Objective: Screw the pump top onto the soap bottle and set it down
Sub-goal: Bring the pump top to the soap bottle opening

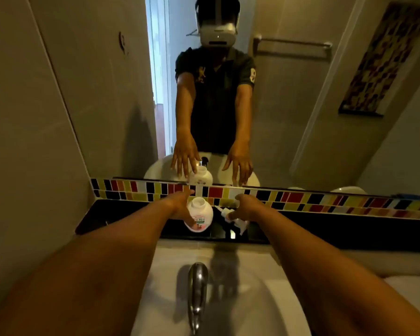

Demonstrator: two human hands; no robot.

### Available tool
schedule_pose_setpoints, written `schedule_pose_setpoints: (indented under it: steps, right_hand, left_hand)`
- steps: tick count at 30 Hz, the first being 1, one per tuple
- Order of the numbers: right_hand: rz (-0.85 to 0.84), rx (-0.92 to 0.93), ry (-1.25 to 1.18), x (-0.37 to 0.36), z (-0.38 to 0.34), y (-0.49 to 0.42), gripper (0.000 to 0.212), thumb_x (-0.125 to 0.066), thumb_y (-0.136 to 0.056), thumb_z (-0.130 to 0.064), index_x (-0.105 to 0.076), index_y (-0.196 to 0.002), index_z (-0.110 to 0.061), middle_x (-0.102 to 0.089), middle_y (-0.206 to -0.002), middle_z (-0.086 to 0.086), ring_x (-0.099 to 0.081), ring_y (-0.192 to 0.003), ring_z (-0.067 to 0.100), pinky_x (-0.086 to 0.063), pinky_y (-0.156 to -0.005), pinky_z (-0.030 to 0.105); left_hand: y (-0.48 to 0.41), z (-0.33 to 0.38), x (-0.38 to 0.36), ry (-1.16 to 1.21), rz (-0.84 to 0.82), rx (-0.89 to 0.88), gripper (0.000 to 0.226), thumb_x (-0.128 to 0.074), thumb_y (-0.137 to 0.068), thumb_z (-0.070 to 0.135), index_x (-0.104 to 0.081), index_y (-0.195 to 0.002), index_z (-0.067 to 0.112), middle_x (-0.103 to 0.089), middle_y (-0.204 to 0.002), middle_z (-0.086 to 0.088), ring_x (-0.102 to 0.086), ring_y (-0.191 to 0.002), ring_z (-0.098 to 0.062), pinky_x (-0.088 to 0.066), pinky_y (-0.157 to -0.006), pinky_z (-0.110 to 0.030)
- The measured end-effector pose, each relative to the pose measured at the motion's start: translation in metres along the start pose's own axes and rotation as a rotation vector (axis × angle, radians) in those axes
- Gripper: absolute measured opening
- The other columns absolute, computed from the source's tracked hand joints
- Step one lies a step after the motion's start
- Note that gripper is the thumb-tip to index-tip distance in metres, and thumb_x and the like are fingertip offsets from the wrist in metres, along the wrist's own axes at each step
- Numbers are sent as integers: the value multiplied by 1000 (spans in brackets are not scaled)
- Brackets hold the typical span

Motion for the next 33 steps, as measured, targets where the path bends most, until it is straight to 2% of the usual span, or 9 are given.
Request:
schedule_pose_setpoints:
  steps: [9,13,16,20,23,24,27,30,33]
  right_hand:
    - [140,-20,-125,-41,18,-24,70,-85,-67,-43,-53,-127,-25,-67,-120,7,-66,-100,28,-59,-84,48]
    - [245,-16,-145,-56,22,-32,67,-84,-68,-47,-53,-124,-28,-67,-121,7,-64,-108,31,-53,-93,53]
    - [314,-34,-196,-62,28,-35,61,-84,-69,-46,-52,-119,-29,-68,-119,7,-64,-107,32,-53,-92,52]
    - [322,-60,-306,-67,36,-37,55,-83,-73,-40,-51,-117,-29,-66,-120,8,-64,-105,32,-58,-85,50]
    - [265,-57,-500,-61,37,-37,47,-82,-77,-32,-53,-113,-27,-65,-115,6,-67,-90,23,-61,-63,36]
    - [249,-41,-544,-55,36,-35,46,-83,-77,-30,-54,-113,-25,-65,-114,6,-67,-90,21,-59,-62,32]
    - [210,31,-666,-28,32,-28,43,-83,-77,-21,-60,-113,-17,-66,-113,8,-66,-99,25,-58,-74,33]
    - [170,130,-642,2,26,-13,39,-81,-79,-21,-62,-113,-20,-67,-109,6,-66,-90,16,-51,-64,22]
    - [140,216,-514,25,16,-3,50,-81,-79,-22,-62,-125,-18,-66,-113,7,-66,-99,24,-58,-81,35]
  left_hand:
    - [-24,-19,-32,410,122,-54,90,-89,-57,7,-45,-134,24,-55,-131,-4,-51,-121,-26,-45,-95,-41]
    - [-33,-25,-44,507,178,-60,84,-90,-57,11,-47,-127,28,-55,-116,3,-53,-111,-21,-47,-89,-37]
    - [-38,-26,-49,548,206,-52,76,-90,-57,13,-47,-118,29,-56,-112,5,-54,-108,-19,-49,-92,-40]
    - [-41,-28,-51,551,217,-23,83,-90,-58,16,-45,-127,21,-56,-116,2,-53,-108,-19,-50,-92,-41]
    - [-40,-29,-41,509,222,-14,79,-89,-60,17,-44,-125,22,-54,-115,1,-54,-107,-22,-51,-89,-40]
    - [-38,-30,-35,479,227,-16,77,-89,-61,17,-45,-124,22,-54,-115,0,-55,-108,-24,-51,-87,-40]
    - [-32,-35,-14,366,243,-10,76,-88,-62,18,-46,-125,21,-55,-121,-5,-55,-113,-29,-52,-86,-42]
    - [-21,-38,6,233,243,-6,81,-88,-63,20,-44,-131,21,-54,-131,-10,-53,-119,-33,-52,-94,-51]
    - [-12,-39,22,123,221,5,86,-87,-63,20,-41,-136,25,-51,-136,-10,-51,-123,-35,-50,-97,-53]
Point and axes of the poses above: each hand's wrist, its own y-axis away from the middle knuckle, its own x-axis out of the back of the hand, z = x × y, the point moved 4 cm from there along -y, towards the middle knuckle
